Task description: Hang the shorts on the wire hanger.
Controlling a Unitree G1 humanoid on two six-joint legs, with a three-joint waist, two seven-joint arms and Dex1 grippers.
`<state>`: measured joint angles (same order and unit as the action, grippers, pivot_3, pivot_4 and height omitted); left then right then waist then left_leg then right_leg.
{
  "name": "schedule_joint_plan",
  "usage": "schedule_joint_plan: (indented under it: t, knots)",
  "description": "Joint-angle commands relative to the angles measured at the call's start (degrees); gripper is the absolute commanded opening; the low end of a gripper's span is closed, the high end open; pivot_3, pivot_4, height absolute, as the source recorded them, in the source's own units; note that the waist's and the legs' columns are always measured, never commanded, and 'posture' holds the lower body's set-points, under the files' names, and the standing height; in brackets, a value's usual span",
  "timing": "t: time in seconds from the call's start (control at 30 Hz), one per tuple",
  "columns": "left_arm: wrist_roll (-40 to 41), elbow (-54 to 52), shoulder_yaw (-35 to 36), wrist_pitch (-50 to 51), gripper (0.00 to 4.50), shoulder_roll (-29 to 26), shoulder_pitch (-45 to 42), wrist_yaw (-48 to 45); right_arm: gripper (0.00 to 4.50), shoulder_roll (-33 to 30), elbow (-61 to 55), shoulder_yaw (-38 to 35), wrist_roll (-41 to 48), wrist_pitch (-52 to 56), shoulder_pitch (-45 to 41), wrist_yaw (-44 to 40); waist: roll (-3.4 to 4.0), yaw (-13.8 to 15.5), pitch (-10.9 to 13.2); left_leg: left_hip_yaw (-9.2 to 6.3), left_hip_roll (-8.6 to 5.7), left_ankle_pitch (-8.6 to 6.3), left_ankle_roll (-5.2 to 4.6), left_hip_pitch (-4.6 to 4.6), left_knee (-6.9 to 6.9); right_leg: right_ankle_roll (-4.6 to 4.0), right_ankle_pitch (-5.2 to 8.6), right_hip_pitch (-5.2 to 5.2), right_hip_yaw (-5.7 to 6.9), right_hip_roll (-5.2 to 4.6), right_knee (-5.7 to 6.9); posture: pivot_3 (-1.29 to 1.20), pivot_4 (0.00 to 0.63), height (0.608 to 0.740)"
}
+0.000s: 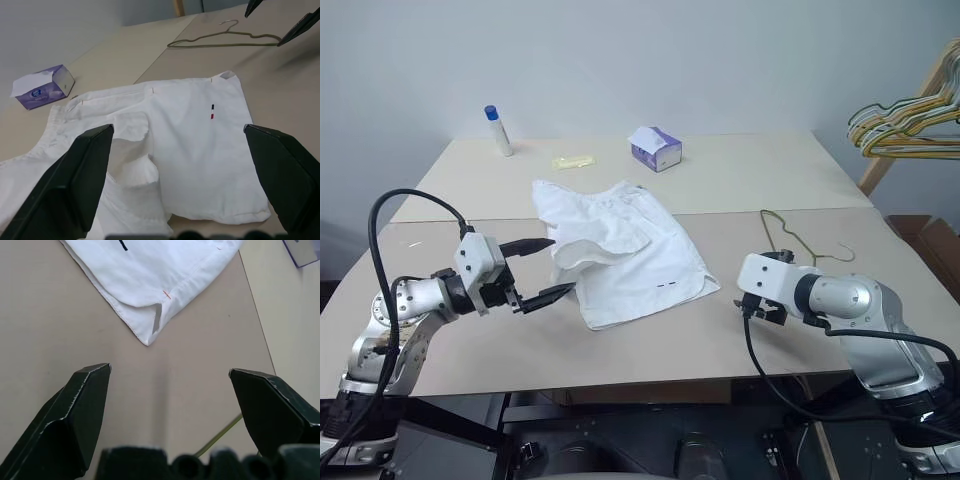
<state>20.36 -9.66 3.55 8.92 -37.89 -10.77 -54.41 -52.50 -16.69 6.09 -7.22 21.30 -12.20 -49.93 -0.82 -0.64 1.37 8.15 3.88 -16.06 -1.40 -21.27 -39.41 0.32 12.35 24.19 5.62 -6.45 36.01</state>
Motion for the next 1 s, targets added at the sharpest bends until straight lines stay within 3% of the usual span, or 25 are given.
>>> schedule_joint_plan:
  t: [0.03,0.57,0.77,1.0]
  knots:
    - [0.6,-1.5,0.7,0.1,4.5,-0.4,-0.8,0.0,4.45,-0.1,-0.4,-0.6,-0.1,-1.1,-1.8,0.0,0.0,0.0,0.0,0.0,0.0,0.0,0.0,0.0,0.0,0.0,0.0,0.0,0.0,0.0,0.0,0.04,0.0,0.74]
    - [0.8,-1.1,-1.4,1.7,4.5,1.7,-4.2,0.7,4.45,0.0,-0.8,-1.6,-0.6,-0.2,-1.0,1.1,0.0,-0.1,0.0,0.01,0.0,0.0,0.0,0.0,0.0,0.0,0.0,-0.01,0.0,0.0,0.0,-0.02,0.0,0.74]
    - [1.2,0.4,-8.3,2.8,4.5,3.2,-8.3,-6.4,4.45,0.4,-5.6,-4.6,0.1,3.5,2.7,2.4,0.0,-0.4,0.0,0.03,-0.01,0.02,0.04,-0.02,-0.01,-0.07,-0.04,-0.01,0.01,0.0,-0.02,-0.08,0.0,0.74]
    - [-10.3,8.4,-21.8,2.3,4.5,3.9,-14.2,-10.3,4.45,2.9,-10.5,-4.4,-1.0,7.6,6.6,5.4,-0.01,-2.2,0.0,0.02,0.0,0.0,0.0,0.0,-0.14,0.17,0.1,-0.05,0.01,0.0,0.06,-0.14,0.0,0.74]
